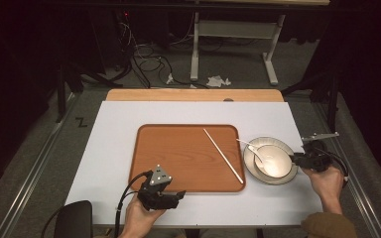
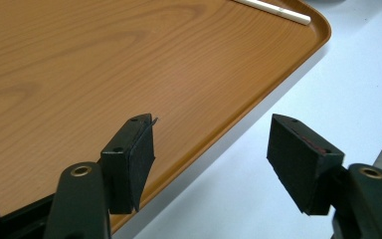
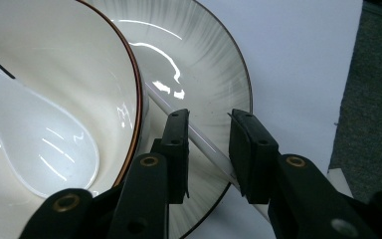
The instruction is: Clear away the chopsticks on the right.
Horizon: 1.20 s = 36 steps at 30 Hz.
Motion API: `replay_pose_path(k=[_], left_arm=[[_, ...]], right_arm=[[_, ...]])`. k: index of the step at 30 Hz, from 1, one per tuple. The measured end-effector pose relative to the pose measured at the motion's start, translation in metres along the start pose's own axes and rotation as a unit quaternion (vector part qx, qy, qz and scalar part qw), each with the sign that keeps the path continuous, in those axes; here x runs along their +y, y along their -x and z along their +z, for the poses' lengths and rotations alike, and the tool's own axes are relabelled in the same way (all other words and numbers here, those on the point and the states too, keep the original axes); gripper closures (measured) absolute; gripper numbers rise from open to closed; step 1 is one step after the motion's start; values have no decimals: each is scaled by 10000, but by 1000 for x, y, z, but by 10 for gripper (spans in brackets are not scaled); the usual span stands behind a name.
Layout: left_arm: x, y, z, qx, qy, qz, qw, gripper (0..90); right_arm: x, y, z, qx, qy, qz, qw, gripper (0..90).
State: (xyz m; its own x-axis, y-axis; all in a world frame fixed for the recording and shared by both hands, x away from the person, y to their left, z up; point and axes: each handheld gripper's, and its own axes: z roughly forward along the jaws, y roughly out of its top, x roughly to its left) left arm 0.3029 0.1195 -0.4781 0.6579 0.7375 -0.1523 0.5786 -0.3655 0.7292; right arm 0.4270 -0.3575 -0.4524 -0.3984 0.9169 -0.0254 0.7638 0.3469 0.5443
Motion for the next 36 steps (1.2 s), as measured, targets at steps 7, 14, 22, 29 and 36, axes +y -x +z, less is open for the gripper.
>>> replay_pose_path(k=[7, 14, 22, 29, 36], left_arm=[[-2, 0, -2, 62, 5, -48, 10000, 352], [-4, -1, -3, 94, 17, -94, 9999, 352], [-4, -1, -3, 40, -16, -60, 10000, 352], [-1, 0, 1, -25, -3, -65, 10000, 352], [5, -1, 4, -147, -5, 75, 9999, 352]], right_arm=[[1, 5, 8, 171, -92, 115, 9997, 723], [4, 2, 12, 137, -157, -2, 9998, 791], [0, 2, 13, 81, 17, 18, 10000, 848], [-4, 4, 3, 190, 356, 180, 9990, 851], [-13, 4, -17, 127, 674, 184, 9975, 851]])
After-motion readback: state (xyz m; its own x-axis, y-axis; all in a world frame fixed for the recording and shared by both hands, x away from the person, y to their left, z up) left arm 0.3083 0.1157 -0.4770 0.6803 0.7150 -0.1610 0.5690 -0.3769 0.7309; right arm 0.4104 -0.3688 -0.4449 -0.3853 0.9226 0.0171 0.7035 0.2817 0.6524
